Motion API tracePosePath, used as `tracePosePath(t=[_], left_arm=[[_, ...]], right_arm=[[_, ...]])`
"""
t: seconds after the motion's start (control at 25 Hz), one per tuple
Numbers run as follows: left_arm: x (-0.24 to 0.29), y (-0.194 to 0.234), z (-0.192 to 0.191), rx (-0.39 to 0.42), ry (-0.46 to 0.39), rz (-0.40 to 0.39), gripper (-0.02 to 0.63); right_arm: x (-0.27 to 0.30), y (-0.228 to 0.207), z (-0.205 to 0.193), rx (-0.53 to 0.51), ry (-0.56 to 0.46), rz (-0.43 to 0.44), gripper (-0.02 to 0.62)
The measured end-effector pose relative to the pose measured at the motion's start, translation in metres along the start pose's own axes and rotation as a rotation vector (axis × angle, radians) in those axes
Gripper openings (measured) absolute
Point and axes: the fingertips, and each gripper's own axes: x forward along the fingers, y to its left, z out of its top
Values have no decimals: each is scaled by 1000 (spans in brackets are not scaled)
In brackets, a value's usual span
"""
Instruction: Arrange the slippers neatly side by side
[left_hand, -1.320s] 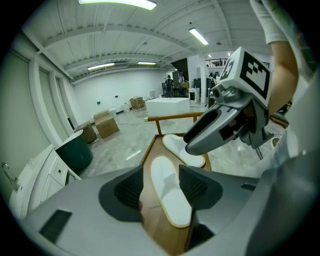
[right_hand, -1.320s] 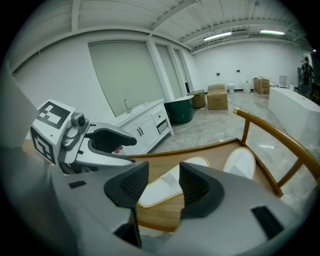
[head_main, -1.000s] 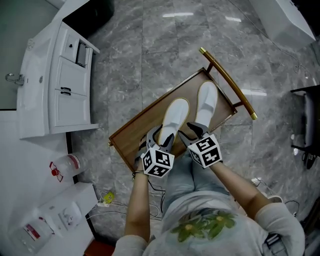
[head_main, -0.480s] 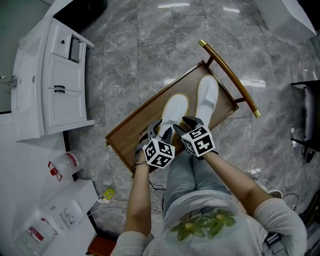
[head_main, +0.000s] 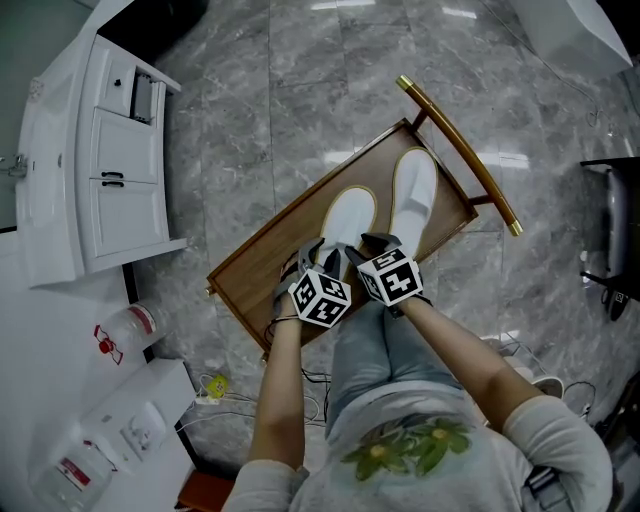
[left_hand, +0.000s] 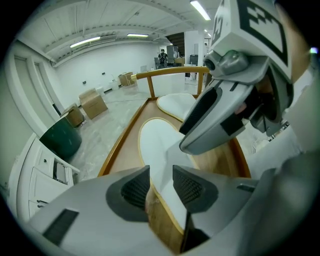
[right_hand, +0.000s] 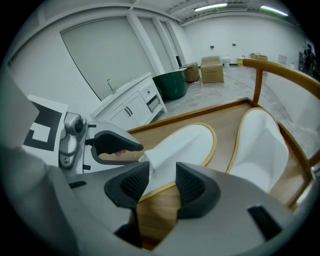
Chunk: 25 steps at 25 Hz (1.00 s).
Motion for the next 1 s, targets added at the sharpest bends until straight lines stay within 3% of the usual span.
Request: tracePosePath(t=[0.12, 0.28, 0.44, 0.68, 1.0], left_arm=[[5, 0, 0, -11, 9, -5, 140], [9, 2, -2, -37, 17, 19, 41], [9, -1, -4, -95, 14, 1, 34], [8, -5, -7, -146, 11, -11, 32], [-2, -6, -13, -288, 6, 8, 32]], right_arm=[[3, 0, 1, 8, -7, 15, 148], [6, 2, -2, -13, 1, 5, 97], [7, 1, -4, -17, -2, -17, 35], [5, 1, -1, -22, -13, -15, 28], [5, 8, 5, -80, -33, 2, 26]])
